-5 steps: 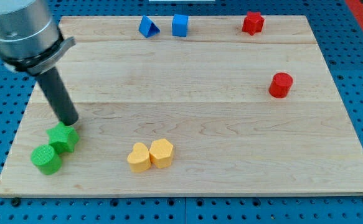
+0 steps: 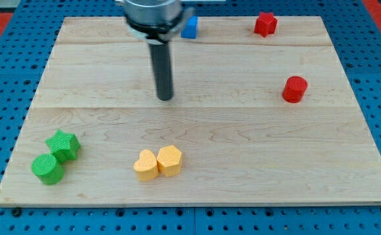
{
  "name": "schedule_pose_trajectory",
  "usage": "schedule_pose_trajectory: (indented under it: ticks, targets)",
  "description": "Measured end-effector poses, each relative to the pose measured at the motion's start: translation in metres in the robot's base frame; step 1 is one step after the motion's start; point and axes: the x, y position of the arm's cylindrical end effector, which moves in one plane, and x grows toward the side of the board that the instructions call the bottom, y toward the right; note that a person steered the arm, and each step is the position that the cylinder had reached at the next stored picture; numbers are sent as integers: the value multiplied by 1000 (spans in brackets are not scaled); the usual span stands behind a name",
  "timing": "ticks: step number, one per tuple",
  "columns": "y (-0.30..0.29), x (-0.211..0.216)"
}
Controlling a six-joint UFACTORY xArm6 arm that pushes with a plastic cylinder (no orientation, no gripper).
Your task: Push the red circle to the bottom of the red star
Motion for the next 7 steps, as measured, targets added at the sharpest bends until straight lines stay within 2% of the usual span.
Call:
schedule_pose_trajectory:
  ticks: [1, 2, 3, 5, 6, 7]
  targets:
    - [60, 19]
    - [111, 19]
    - [128, -2]
    - [117, -56]
    - [109, -60]
    - [128, -18]
